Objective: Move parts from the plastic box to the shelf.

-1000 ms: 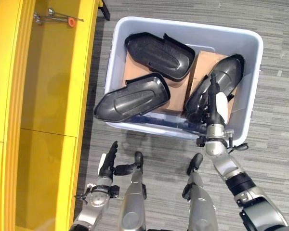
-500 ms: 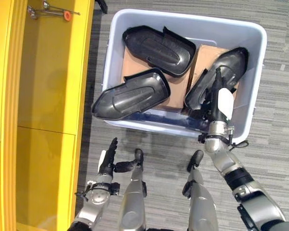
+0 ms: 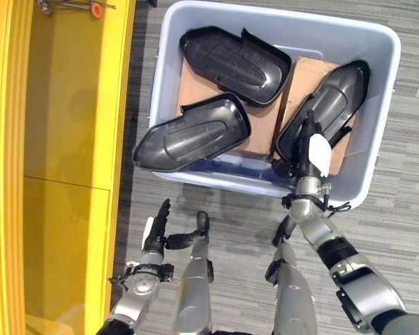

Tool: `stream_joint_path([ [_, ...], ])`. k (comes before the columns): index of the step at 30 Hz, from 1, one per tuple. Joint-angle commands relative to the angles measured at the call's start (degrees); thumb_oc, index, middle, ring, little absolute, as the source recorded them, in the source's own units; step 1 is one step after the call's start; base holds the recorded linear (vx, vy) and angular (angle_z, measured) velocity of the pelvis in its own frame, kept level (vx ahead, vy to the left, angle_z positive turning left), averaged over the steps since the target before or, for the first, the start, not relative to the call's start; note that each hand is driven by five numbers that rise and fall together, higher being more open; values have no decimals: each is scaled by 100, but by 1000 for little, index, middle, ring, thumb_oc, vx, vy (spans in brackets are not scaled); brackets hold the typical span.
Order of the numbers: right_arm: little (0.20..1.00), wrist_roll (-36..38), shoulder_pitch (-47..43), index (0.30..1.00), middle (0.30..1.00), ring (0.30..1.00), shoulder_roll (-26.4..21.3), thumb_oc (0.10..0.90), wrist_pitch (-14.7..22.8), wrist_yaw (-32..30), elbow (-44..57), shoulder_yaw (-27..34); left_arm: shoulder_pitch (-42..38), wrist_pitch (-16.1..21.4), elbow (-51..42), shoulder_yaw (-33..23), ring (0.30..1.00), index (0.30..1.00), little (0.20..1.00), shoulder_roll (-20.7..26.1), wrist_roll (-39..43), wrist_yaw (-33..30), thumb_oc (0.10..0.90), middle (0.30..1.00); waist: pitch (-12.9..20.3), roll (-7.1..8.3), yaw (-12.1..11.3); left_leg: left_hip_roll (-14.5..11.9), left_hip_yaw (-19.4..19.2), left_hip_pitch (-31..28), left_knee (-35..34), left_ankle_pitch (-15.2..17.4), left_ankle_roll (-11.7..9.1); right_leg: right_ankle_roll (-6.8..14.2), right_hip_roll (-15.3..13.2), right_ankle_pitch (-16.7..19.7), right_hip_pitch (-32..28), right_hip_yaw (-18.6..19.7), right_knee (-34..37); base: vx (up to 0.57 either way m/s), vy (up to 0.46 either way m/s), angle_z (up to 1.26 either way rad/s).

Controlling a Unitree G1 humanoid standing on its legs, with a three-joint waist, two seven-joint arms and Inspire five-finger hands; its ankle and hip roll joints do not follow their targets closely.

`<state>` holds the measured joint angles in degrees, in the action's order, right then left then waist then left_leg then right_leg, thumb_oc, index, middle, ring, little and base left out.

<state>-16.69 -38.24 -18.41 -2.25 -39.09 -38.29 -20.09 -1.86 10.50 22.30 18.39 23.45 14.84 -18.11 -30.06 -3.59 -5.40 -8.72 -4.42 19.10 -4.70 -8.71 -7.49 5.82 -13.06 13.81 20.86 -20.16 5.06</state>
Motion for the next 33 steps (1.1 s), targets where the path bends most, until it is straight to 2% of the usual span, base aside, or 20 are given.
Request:
stream_joint_path([
  [1, 1000, 40, -336, 1000, 1000, 1000, -102, 900, 233, -168, -12, -26, 194, 325, -322, 60, 1000, 1000, 1000, 238, -177, -157, 900, 1000, 27, 74, 15, -30, -134, 377, 807, 347, 147, 413, -469, -586, -43, 457, -546, 0, 0, 0],
  [17, 1000, 410, -389, 1000, 1000, 1000, 22, 900, 273, -190, -774, -42, 115, 319, -235, 121, 1000, 1000, 1000, 200, -139, -204, 900, 1000, 27, 78, 9, 12, -97, 501, 849, 368, 181, 405, -482, -595, 50, 460, -578, 0, 0, 0],
  [23, 1000, 579, -634, 1000, 1000, 1000, 118, 900, 244, -72, -1577, -140, 60, 332, -201, 212, 1000, 1000, 1000, 173, -84, -205, 900, 1000, 27, 27, -38, 24, -112, 513, 845, 366, 186, 400, -485, -593, 87, 473, -587, 0, 0, 0],
  [24, 525, 741, -746, 525, 525, 525, 158, 561, 265, 51, -1991, -183, 9, 348, -177, 260, 1000, 1000, 1000, 181, -60, -175, 900, 1000, 27, -18, -74, 27, -110, 502, 838, 363, 187, 404, -495, -593, 86, 455, -596, 0, 0, 0],
  [25, 300, 804, -773, 300, 300, 300, 175, 400, 280, 83, -2077, -189, -9, 348, -162, 278, 1000, 1000, 1000, 182, -54, -165, 900, 1000, 27, -29, -85, 27, -109, 493, 836, 364, 189, 405, -495, -593, 78, 451, -595, 0, 0, 0],
  [33, 300, 1095, -634, 300, 300, 300, 278, 400, 450, 249, -2118, -269, -89, 331, 3, 317, 1000, 1000, 1000, 136, -77, -173, 900, 1000, 27, -34, -92, 27, -104, 404, 802, 356, 187, 405, -481, -595, 23, 482, -595, 0, 0, 0],
])
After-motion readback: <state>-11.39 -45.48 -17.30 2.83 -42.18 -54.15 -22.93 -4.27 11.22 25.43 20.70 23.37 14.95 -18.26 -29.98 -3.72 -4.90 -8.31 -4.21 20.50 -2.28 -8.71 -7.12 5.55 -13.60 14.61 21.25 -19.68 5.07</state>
